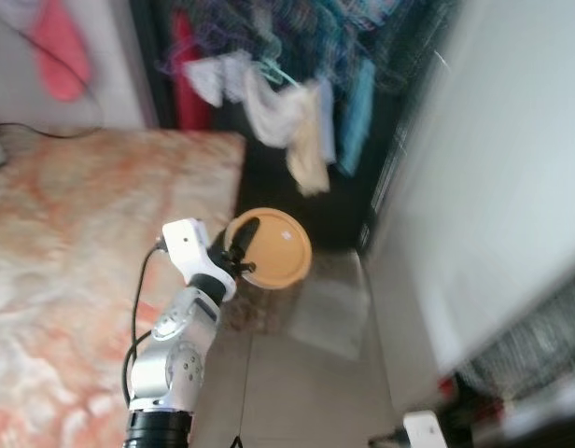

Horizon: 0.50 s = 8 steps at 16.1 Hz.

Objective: Restocking fridge

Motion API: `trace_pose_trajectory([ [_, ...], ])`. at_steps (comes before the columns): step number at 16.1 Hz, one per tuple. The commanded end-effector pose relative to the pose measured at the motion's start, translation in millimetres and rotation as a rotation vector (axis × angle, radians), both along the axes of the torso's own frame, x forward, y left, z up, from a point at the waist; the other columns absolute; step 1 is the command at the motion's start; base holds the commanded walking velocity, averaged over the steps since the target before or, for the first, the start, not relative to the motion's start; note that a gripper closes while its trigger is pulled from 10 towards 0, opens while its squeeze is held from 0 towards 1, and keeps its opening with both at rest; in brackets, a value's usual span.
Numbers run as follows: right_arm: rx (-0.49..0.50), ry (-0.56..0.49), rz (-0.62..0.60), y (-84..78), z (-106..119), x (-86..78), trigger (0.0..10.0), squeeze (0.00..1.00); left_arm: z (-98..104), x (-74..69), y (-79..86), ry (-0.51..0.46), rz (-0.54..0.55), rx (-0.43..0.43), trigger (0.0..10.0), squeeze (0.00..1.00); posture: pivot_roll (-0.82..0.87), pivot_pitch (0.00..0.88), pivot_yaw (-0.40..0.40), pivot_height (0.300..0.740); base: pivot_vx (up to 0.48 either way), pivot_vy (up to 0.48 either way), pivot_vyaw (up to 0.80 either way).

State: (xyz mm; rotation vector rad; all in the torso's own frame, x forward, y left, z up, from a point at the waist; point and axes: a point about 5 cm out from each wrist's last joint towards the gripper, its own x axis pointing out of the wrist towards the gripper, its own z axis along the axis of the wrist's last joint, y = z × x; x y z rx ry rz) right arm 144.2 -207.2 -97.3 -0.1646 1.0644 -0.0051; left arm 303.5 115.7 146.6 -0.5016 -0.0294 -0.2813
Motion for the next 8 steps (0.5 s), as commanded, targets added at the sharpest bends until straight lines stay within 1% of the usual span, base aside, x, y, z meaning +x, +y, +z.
trace_pose_trajectory([
  [1, 0.001, 0.029, 0.004, 0.6, -2.8, -6.8, 10.0, 0.00, 4.3, -0.2, -3.5, -0.017, -0.022, 0.004, 10.0, 0.00, -0.07, 0.000, -0.008, 0.740, -0.307, 0.000, -0.79],
  [7, -0.003, 0.035, 0.007, -0.1, -2.5, -6.1, 10.0, 0.00, 1.2, -0.8, -3.8, -0.003, -0.030, 0.017, 10.0, 0.00, -0.07, 0.000, -0.012, 0.740, -0.306, 0.000, -0.79],
  [8, -0.003, 0.035, 0.008, 0.0, -2.5, -5.9, 10.0, 0.00, 0.1, -0.3, -2.9, 0.001, -0.024, 0.023, 10.0, 0.00, -0.07, 0.000, -0.012, 0.740, 0.000, 0.000, -0.79],
])
